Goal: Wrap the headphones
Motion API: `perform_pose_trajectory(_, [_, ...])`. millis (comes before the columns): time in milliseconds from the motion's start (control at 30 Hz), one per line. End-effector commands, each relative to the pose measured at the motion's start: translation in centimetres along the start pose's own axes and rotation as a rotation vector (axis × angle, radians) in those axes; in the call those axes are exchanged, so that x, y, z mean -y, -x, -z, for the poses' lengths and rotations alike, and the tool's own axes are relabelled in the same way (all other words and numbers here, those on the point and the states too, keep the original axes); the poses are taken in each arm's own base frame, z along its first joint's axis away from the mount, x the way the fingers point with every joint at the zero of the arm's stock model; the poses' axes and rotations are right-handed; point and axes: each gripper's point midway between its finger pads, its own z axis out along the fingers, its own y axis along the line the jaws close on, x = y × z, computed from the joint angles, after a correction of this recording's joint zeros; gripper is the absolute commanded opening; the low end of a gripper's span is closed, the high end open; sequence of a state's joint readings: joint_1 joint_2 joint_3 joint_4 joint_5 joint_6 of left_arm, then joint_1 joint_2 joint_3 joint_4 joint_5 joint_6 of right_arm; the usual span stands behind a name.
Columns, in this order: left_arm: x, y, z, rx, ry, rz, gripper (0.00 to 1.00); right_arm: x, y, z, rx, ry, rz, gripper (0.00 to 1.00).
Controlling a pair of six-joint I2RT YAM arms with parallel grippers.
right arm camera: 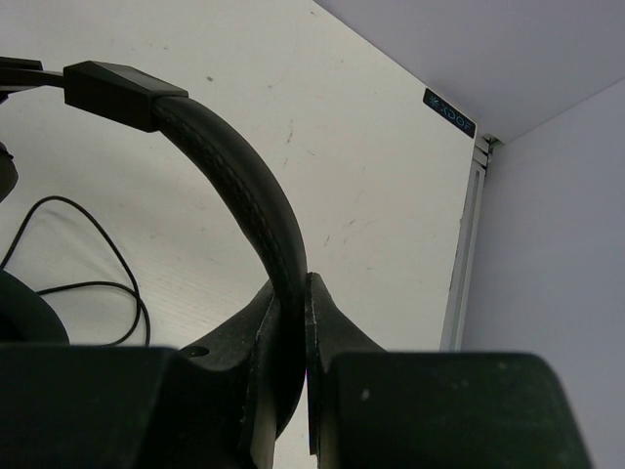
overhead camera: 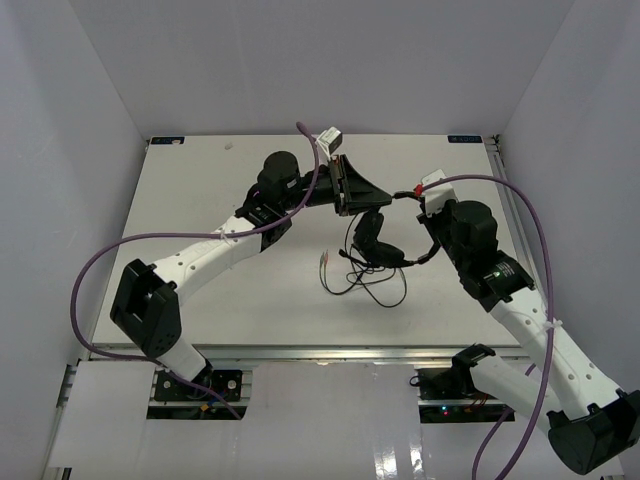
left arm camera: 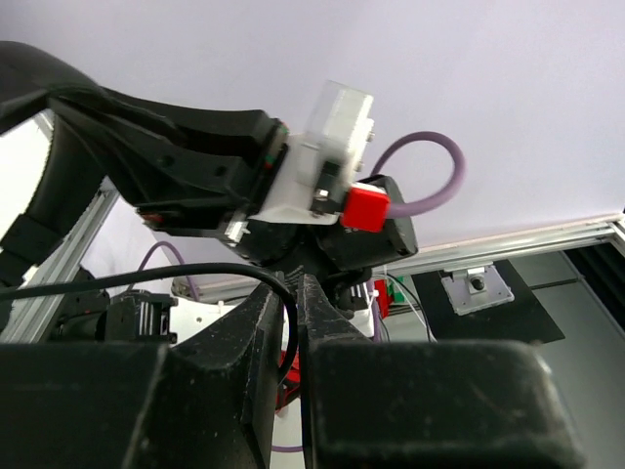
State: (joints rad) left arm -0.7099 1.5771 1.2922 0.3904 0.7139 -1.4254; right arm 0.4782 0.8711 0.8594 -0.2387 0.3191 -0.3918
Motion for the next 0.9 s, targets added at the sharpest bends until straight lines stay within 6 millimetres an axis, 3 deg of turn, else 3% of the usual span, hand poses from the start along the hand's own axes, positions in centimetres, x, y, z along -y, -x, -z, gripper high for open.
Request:
perform_pose_trajectory(0, [0.8,-0.3,1.2,0.023,0.026,-0.013,0.22,0.3,2.8,1.1,0.109,0.008,-0.076,0.08])
perform_pose_trajectory(167, [-0.3,0.7,3.6,0.102,0.102,0.022,0.23,-0.2,3.3,1.7,0.134,0.053,-0.058,0.08])
perform_pose_trajectory(267, [-0.1,1.5,4.2,0.128,0.108,0.024,0.23,-1.9,3.3,1.8,0.151,0.144,-0.030,0.08])
perform_pose_trajectory(433, [0.0,2.4,2.5,0.072,0.077,0.036,0.23,-4.2,2.9,1.8,0.157,0.264,-0.001,0.08])
perform_pose_trajectory(867, [-0.3,1.5,0.1,-0.024,0.079,0.066,0.24,-5.3,3.6,0.8,0.179,0.278,-0.012,0.08])
